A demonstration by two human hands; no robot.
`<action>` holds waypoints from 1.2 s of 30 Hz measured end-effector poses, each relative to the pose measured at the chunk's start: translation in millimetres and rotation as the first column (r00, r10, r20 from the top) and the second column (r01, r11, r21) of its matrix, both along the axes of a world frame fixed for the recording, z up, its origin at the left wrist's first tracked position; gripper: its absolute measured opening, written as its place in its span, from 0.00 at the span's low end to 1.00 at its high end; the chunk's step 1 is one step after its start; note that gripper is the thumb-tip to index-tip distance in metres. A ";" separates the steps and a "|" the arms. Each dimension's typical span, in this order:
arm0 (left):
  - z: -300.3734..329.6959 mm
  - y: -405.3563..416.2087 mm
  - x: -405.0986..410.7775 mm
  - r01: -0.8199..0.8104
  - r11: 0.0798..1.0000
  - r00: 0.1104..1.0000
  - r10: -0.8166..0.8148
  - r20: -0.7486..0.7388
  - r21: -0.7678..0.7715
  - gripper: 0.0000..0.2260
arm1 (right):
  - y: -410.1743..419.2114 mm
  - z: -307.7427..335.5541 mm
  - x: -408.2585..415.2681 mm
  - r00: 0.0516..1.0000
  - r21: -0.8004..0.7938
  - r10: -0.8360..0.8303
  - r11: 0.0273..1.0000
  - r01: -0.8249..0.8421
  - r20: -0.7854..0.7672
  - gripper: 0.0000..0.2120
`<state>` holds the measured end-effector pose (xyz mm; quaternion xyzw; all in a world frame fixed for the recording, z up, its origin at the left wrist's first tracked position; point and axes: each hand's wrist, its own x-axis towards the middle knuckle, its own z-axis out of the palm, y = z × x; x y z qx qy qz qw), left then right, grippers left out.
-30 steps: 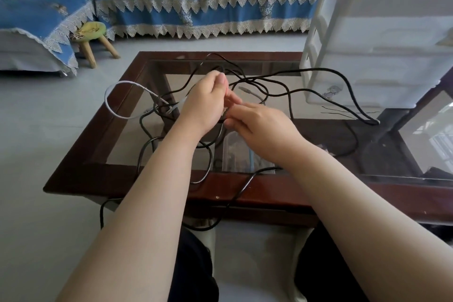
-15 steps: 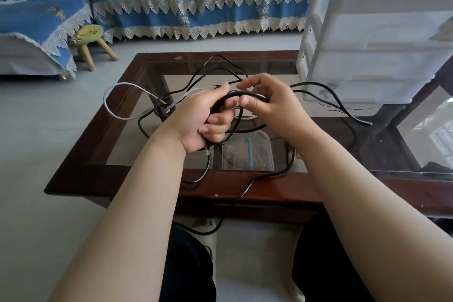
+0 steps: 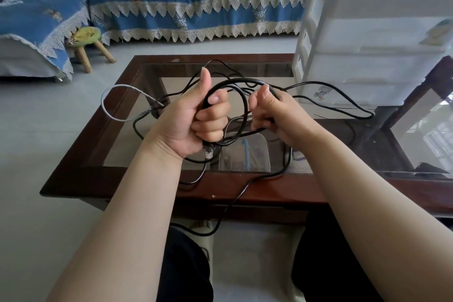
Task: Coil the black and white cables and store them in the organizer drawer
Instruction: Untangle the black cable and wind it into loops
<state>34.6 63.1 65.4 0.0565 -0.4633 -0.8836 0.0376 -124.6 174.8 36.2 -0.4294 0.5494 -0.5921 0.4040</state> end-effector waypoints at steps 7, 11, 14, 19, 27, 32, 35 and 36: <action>0.7 -4.5 1.2 -0.042 0.999 0.999 0.042 -0.006 0.029 0.22 | 5.6 7.6 2.4 0.951 -0.076 -0.055 0.994 0.082 0.305 0.18; 1.7 -2.9 2.4 -0.067 0.998 0.997 0.067 -0.040 0.004 0.19 | 9.4 5.1 7.2 0.946 -0.038 -0.290 0.954 0.298 0.142 0.20; 2.6 -4.3 1.9 -0.146 0.985 0.987 0.151 -0.052 0.089 0.22 | 7.7 2.7 12.0 0.958 0.002 -0.248 0.968 0.251 0.145 0.23; -5.8 -23.3 4.7 -0.116 0.873 0.936 0.256 -0.243 0.473 0.24 | 7.1 -4.6 14.8 0.956 -0.027 0.089 0.996 -0.085 0.279 0.18; -5.4 -22.3 4.9 -0.420 0.798 0.838 0.524 -0.152 0.432 0.23 | -5.7 -14.2 41.1 0.868 0.115 -0.422 0.906 0.406 0.262 0.11; -3.0 -19.9 5.5 -0.576 0.714 0.760 0.647 -0.063 0.399 0.18 | 2.1 -10.9 39.0 0.686 -0.008 -0.508 0.807 0.591 -0.520 0.12; 0.8 -18.7 5.2 -0.660 0.714 0.725 0.687 -0.053 0.234 0.19 | 2.4 -12.3 47.6 0.473 -0.035 -0.348 0.832 0.553 -0.809 0.14; 1.8 -17.7 5.1 -0.675 0.723 0.724 0.687 -0.055 0.144 0.19 | 1.9 -13.7 50.2 0.410 -0.018 -0.280 0.842 0.538 -0.868 0.14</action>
